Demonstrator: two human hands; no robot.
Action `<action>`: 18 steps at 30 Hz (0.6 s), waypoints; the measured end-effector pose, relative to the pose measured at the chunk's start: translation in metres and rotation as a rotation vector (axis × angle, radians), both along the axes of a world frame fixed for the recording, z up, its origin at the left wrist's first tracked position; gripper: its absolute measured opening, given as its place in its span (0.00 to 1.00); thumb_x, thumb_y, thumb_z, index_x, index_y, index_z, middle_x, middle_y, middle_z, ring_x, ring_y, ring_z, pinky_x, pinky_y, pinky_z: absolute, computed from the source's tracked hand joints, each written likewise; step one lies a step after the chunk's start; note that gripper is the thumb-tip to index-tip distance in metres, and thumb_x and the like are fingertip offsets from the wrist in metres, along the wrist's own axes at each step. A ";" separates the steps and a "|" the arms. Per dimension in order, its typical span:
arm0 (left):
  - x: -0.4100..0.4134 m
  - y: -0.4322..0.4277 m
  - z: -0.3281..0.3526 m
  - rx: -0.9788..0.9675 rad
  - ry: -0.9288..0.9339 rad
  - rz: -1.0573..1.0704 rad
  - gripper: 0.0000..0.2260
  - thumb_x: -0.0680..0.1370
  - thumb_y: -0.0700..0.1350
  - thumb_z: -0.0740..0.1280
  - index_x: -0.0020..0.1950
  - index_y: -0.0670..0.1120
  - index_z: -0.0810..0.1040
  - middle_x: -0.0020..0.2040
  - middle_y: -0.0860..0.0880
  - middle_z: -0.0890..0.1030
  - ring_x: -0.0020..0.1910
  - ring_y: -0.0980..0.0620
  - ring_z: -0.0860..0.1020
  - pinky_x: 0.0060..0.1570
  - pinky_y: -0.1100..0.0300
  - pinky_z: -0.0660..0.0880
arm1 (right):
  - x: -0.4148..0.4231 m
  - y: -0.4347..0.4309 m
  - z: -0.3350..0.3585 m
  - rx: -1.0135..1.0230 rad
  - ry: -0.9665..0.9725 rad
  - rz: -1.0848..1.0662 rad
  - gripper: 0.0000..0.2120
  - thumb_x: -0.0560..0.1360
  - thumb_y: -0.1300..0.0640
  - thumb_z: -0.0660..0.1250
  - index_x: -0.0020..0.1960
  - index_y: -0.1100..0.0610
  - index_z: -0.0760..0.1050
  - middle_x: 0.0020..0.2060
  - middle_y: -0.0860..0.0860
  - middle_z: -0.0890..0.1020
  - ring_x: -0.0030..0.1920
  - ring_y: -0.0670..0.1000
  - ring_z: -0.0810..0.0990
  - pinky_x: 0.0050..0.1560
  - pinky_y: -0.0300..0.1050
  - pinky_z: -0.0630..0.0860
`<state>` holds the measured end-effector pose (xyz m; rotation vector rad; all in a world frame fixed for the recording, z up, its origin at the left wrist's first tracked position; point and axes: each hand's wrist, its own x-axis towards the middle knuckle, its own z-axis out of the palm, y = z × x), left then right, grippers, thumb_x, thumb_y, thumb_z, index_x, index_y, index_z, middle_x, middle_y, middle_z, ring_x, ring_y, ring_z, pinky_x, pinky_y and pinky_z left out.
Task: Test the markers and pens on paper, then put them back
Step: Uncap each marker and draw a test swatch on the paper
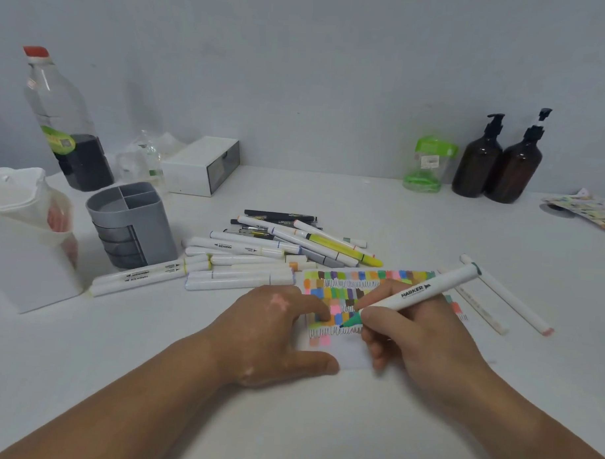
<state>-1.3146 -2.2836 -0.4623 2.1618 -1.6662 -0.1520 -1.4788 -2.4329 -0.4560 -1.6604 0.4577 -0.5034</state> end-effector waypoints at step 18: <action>-0.001 -0.002 0.000 0.029 -0.002 0.012 0.28 0.70 0.72 0.69 0.66 0.63 0.75 0.38 0.65 0.67 0.42 0.72 0.68 0.42 0.74 0.62 | 0.001 0.006 -0.002 -0.221 0.212 -0.007 0.09 0.73 0.62 0.71 0.42 0.48 0.83 0.26 0.53 0.81 0.25 0.50 0.77 0.27 0.40 0.76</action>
